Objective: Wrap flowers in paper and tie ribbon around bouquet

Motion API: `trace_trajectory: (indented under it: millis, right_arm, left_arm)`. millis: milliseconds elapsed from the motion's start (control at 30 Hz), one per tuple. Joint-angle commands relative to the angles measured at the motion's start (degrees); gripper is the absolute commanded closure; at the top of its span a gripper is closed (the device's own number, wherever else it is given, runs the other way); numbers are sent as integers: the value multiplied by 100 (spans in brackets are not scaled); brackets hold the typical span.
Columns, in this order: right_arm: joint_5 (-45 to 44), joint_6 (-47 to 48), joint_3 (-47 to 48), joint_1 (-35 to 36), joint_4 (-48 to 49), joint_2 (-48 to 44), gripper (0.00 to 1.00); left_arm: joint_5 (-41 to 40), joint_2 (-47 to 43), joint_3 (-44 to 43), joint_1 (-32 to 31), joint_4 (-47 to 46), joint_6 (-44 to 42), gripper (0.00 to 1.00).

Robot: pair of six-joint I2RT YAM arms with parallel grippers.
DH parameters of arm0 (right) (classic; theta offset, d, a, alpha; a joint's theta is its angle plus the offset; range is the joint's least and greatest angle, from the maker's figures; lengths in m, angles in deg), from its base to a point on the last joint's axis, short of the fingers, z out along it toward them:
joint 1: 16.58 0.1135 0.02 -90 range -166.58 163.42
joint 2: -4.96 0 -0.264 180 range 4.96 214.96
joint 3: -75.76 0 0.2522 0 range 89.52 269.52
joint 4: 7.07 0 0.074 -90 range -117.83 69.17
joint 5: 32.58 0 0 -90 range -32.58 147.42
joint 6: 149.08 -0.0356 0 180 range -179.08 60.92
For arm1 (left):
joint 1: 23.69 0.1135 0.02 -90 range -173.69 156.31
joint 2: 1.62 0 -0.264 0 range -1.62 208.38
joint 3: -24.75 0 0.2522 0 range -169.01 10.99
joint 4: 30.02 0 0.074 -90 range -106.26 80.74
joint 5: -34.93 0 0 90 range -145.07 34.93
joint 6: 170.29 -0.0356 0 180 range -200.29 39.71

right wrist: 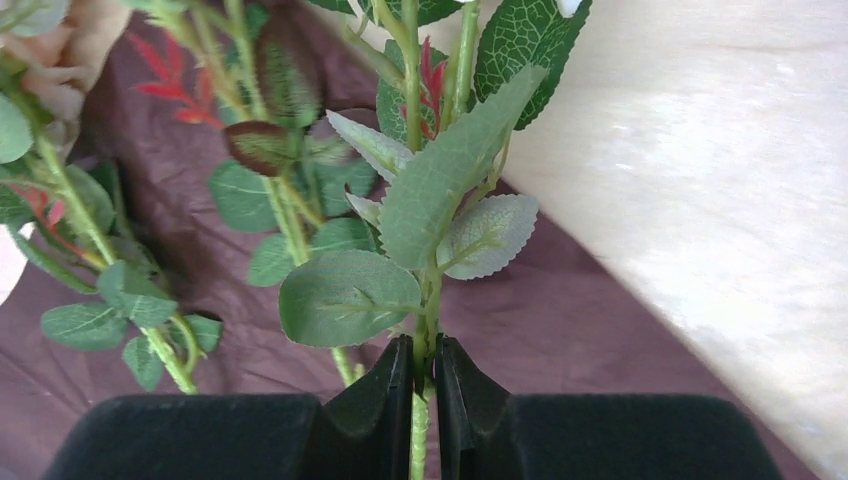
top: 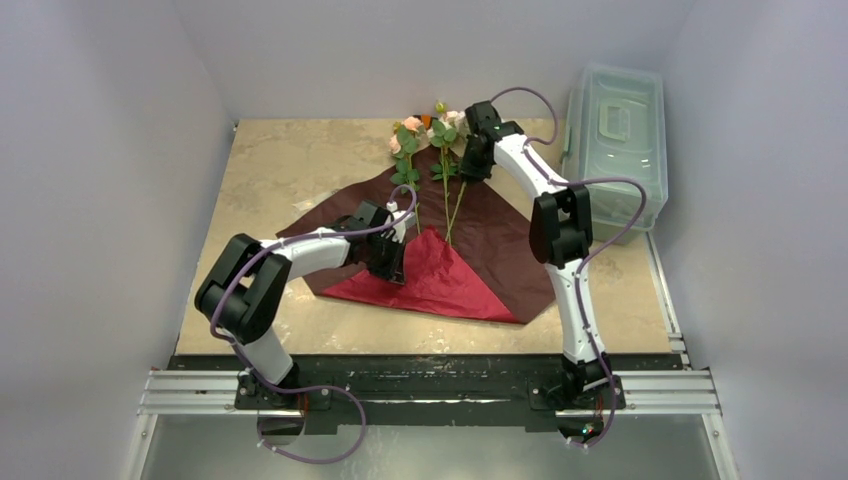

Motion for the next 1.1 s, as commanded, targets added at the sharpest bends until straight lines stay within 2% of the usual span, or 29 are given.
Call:
trace_trajectory:
  millis: [0,433,600,800,933,1067]
  right_arm:
    - [287,233,437,219,204,288,89]
    - [546,334,373,421,1026,187,86]
    - [674,327,399,409,834,296,62]
    - [512,402,19,209,619,-159,43]
    - [315,530,-455,21,459,-989,26]
    - [162,687,-1611,-83,451,-2098,13]
  left_arm:
    - [-16,125,-174,1,-33,27,100]
    - [-42,129,-266,3,37,94,100]
    - [-40,152,-329,8,79,90,100]
    - [-8,167,-396,3,118,73,100]
    - [39,166,-521,-12,170,96,100]
    - [55,124,-815,-87,376,153,100]
